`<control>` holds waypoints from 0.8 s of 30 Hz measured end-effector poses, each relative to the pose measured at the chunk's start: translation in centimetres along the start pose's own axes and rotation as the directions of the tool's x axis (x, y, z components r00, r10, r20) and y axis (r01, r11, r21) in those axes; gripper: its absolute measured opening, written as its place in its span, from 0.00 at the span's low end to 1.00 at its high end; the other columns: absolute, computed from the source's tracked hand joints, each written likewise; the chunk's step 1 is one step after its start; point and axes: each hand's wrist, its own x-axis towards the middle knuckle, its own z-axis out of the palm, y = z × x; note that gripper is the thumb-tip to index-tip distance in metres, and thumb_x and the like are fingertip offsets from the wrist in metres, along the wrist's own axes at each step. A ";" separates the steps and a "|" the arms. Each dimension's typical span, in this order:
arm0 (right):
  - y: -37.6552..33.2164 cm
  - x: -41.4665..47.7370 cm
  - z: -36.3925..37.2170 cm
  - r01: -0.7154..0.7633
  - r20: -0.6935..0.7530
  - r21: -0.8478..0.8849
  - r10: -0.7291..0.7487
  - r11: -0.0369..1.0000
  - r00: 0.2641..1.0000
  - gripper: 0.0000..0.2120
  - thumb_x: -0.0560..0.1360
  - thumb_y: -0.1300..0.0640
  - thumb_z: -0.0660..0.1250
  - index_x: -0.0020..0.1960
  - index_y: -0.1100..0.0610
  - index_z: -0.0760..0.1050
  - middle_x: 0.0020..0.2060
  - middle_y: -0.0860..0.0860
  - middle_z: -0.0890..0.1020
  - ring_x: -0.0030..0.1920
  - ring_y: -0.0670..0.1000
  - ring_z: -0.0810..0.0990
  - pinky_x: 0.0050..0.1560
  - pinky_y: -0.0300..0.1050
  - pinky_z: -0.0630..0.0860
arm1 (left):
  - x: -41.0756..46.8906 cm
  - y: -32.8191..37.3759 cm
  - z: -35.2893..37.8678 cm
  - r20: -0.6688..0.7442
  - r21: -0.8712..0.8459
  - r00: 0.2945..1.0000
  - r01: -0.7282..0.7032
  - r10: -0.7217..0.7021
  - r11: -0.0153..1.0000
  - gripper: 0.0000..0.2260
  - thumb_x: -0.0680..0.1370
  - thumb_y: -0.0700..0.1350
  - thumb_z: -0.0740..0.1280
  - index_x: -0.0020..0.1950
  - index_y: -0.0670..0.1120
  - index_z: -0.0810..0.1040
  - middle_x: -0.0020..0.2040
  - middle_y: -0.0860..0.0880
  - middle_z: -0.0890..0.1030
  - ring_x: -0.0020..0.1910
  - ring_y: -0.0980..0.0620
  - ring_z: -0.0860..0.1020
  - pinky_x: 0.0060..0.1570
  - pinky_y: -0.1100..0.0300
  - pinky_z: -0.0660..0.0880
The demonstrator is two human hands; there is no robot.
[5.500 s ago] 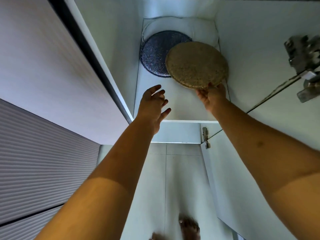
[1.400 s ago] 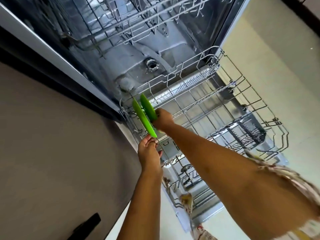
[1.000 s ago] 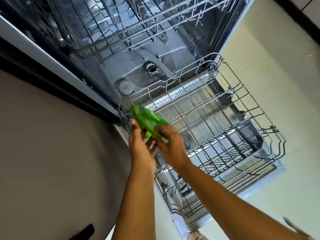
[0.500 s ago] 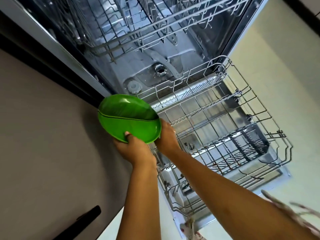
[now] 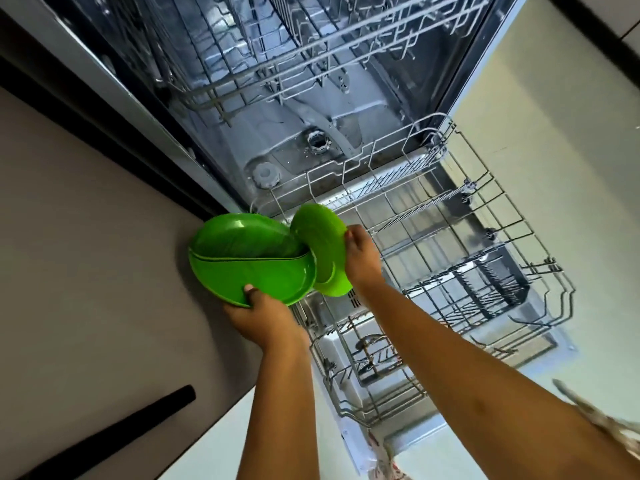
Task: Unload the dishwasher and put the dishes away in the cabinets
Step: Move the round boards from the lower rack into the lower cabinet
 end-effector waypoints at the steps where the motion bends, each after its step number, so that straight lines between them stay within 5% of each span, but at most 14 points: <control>1: 0.6 -0.3 -1.0 -0.048 -0.031 0.077 0.051 0.996 0.998 0.10 0.82 0.57 0.54 0.53 0.57 0.74 0.36 0.49 0.73 0.35 0.48 0.70 0.35 0.40 0.65 | -0.2 -0.4 -0.2 0.016 -0.059 0.999 0.052 -0.051 0.997 0.20 0.78 0.37 0.61 0.70 0.44 0.67 0.63 0.38 0.75 0.56 0.40 0.78 0.58 0.41 0.75; 4: 1.9 -1.2 -4.2 -0.143 -0.116 0.285 0.182 0.948 0.976 0.10 0.82 0.58 0.53 0.46 0.54 0.71 0.34 0.49 0.70 0.35 0.49 0.68 0.35 0.40 0.65 | -1.6 -1.3 -1.2 0.099 -0.200 0.963 0.266 -0.251 0.943 0.19 0.79 0.37 0.61 0.70 0.47 0.67 0.61 0.45 0.75 0.51 0.45 0.77 0.53 0.48 0.75; 9: 4.8 -3.7 -9.1 -0.239 -0.309 0.413 0.382 0.879 0.871 0.12 0.81 0.54 0.53 0.54 0.55 0.74 0.45 0.53 0.75 0.50 0.54 0.74 0.57 0.49 0.72 | -4.5 -3.2 -4.4 0.297 -0.217 0.838 0.527 -0.458 0.822 0.21 0.80 0.39 0.61 0.72 0.49 0.65 0.68 0.44 0.73 0.54 0.46 0.75 0.45 0.53 0.74; 12: 6.2 -6.9 -10.5 -0.298 -0.389 0.436 0.476 0.849 0.789 0.16 0.80 0.48 0.52 0.55 0.54 0.75 0.48 0.54 0.76 0.51 0.56 0.76 0.60 0.55 0.73 | -6.6 -3.5 -7.4 0.335 -0.164 0.805 0.561 -0.489 0.811 0.20 0.80 0.37 0.59 0.71 0.48 0.66 0.68 0.43 0.73 0.57 0.42 0.75 0.52 0.49 0.72; 15: 6.4 -10.9 -10.9 -0.319 -0.476 0.359 0.466 0.877 0.746 0.22 0.82 0.49 0.49 0.64 0.62 0.72 0.61 0.62 0.76 0.60 0.61 0.76 0.63 0.56 0.72 | -8.1 -3.7 -11.2 0.376 -0.111 0.772 0.586 -0.512 0.802 0.19 0.80 0.35 0.58 0.70 0.47 0.67 0.67 0.41 0.73 0.55 0.41 0.76 0.50 0.47 0.72; 19: 6.7 -16.9 -10.4 -0.326 -0.502 0.275 0.425 0.904 0.753 0.22 0.83 0.51 0.48 0.64 0.66 0.71 0.61 0.64 0.75 0.60 0.64 0.74 0.59 0.53 0.70 | -8.9 -4.2 -16.7 0.397 -0.087 0.753 0.600 -0.525 0.795 0.20 0.80 0.33 0.57 0.70 0.45 0.67 0.66 0.40 0.73 0.43 0.45 0.77 0.31 0.55 0.80; 24: 8.6 -22.2 -7.0 -0.316 -0.450 0.272 0.411 0.909 0.793 0.21 0.82 0.50 0.50 0.61 0.63 0.72 0.59 0.64 0.77 0.57 0.63 0.76 0.60 0.60 0.72 | -7.4 -4.5 -24.1 0.398 -0.029 0.716 0.635 -0.573 0.772 0.22 0.79 0.32 0.58 0.72 0.45 0.65 0.68 0.39 0.71 0.55 0.41 0.74 0.34 0.53 0.80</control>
